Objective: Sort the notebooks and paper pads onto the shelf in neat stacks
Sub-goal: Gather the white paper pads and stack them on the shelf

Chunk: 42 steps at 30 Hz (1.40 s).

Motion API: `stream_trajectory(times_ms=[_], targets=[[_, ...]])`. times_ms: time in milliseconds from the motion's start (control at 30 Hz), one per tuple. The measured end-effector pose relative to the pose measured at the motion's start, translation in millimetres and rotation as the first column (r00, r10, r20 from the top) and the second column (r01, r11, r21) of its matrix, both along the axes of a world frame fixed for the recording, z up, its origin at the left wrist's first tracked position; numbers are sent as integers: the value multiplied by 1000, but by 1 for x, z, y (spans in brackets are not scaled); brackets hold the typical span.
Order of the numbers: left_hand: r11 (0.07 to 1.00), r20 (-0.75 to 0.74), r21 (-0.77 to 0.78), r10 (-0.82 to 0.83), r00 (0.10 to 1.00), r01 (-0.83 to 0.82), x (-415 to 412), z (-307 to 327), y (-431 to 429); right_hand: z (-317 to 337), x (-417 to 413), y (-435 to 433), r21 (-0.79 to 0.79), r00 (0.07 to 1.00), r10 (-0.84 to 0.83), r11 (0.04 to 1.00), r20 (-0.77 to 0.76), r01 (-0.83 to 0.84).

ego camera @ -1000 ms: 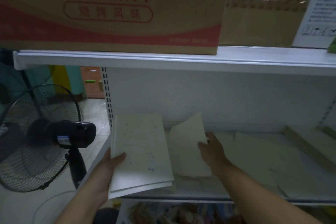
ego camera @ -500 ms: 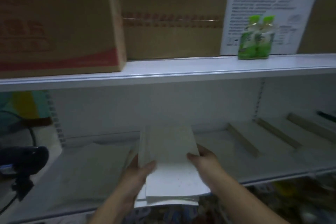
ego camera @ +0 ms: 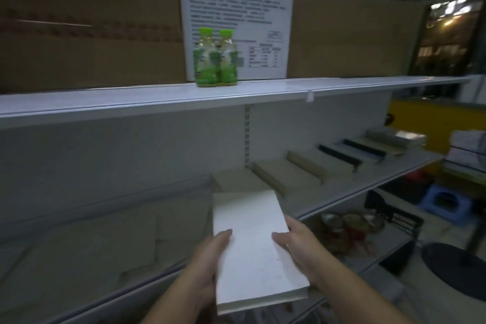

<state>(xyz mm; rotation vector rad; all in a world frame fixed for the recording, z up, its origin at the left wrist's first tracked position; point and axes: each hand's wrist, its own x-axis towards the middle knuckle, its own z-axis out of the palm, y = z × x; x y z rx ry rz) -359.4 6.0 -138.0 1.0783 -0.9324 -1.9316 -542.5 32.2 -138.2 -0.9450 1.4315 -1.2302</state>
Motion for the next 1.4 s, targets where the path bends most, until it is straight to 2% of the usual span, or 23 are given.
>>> stream_trajectory(times_ms=[267, 433, 567, 700, 767, 833, 933, 1100, 1133, 1200, 1300, 1400], targets=[[986, 92, -29, 163, 982, -161, -93, -17, -34, 9, -80, -22, 60, 997, -52, 997, -48, 55], [948, 195, -208, 281, 940, -240, -141, -12, -83, 17, -125, -66, 173, 969, -114, 973, -221, 154], [947, 257, -271, 246, 935, -174, -180, -18, -129, 26, -166, -94, 215, 949, -37, 971, -314, 109], [983, 296, -162, 127, 947, -81, -213, -13, -168, 28, -195, -138, 206, 922, -147, 951, -357, 231], [981, 327, -193, 29, 945, 37, -223, -17, -193, 30, -204, -156, 160, 903, -191, 950, -385, 270], [977, 342, -193, -18, 940, 89, -229, -17, -209, 32, -214, -176, 128, 889, -214, 950, -405, 287], [971, 331, -227, 2, 944, 77, -235, -9, -217, 31, -223, -204, 144, 825, -135, 957, -549, 253], [942, 360, -325, 41, 932, 84, -244, -5, -234, 15, -241, -250, 144, 806, -34, 979, -590, 147], [929, 421, -347, 29, 907, 131, -245, -4, -234, 16, -241, -257, 176, 790, 19, 978, -613, 112], [895, 599, -357, 1, 801, 267, -247, 0, -232, 18, -240, -266, 222, 763, 103, 973, -639, 54], [825, 827, -295, -31, 561, 482, -251, -3, -229, 12, -245, -277, 212, 720, 140, 977, -680, 11], [796, 928, -247, 30, 371, 553, -262, -6, -223, 8, -249, -276, 188, 710, 168, 981, -684, -51]])
